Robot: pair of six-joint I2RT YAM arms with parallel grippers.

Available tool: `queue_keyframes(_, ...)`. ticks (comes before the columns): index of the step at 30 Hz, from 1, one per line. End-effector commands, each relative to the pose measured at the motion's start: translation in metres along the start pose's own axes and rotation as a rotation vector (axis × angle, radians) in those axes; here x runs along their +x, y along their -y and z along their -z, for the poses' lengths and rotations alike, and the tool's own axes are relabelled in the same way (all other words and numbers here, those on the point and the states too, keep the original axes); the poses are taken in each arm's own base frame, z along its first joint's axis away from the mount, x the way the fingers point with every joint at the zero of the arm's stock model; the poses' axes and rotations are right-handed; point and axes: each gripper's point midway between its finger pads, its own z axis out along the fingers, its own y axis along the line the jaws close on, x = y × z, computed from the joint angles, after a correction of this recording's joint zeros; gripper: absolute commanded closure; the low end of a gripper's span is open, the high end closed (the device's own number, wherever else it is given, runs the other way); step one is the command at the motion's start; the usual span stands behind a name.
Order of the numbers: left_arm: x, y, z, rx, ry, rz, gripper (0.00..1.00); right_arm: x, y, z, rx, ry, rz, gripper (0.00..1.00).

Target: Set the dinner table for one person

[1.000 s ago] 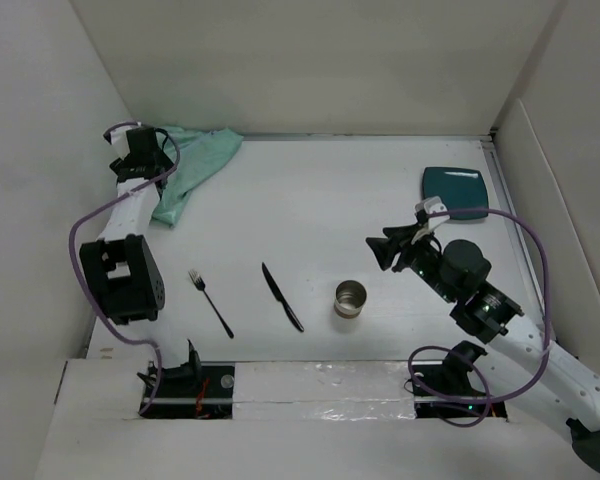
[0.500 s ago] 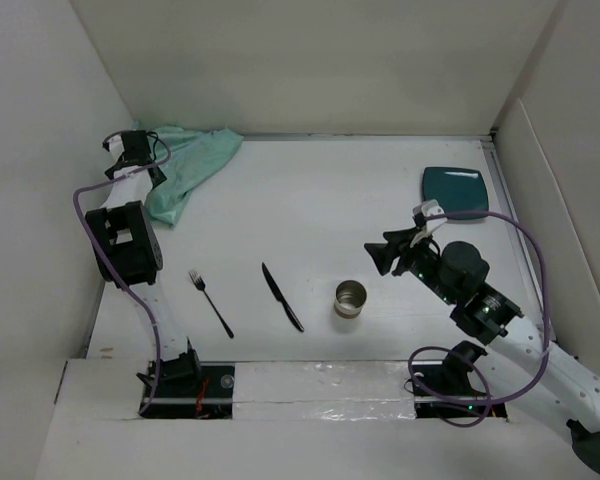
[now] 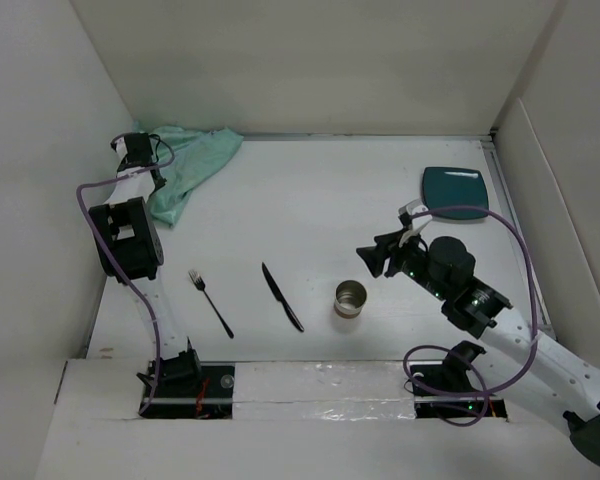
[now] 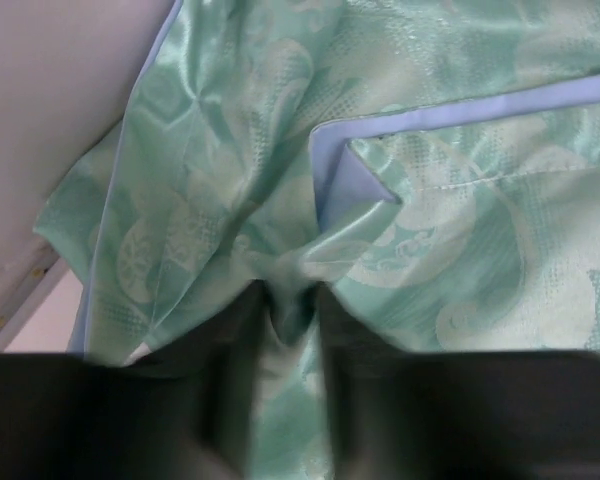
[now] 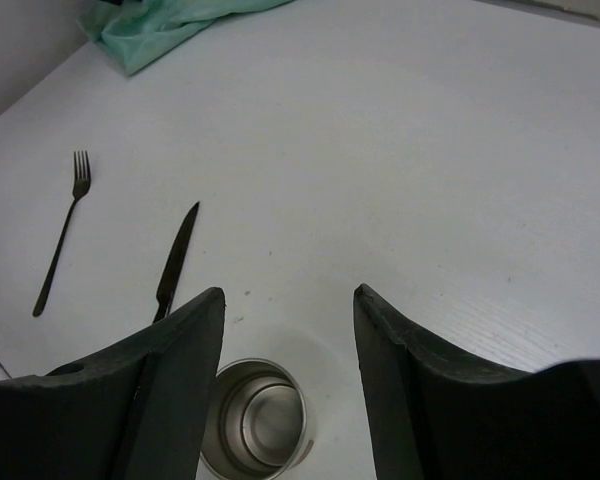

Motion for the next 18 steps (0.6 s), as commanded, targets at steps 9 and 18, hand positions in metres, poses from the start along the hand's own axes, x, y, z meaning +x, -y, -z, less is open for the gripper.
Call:
queue_keyframes(9,-0.033,0.054,0.049,0.226,0.099,0.020,1.00,-0.029,-0.015,-0.001,-0.068,0.098,0.001,0.41)
queue_keyframes(18,0.021,0.216,0.240,0.847,0.261,-0.316,1.00,-0.028,-0.013,-0.020,-0.048,0.118,-0.071,0.41)
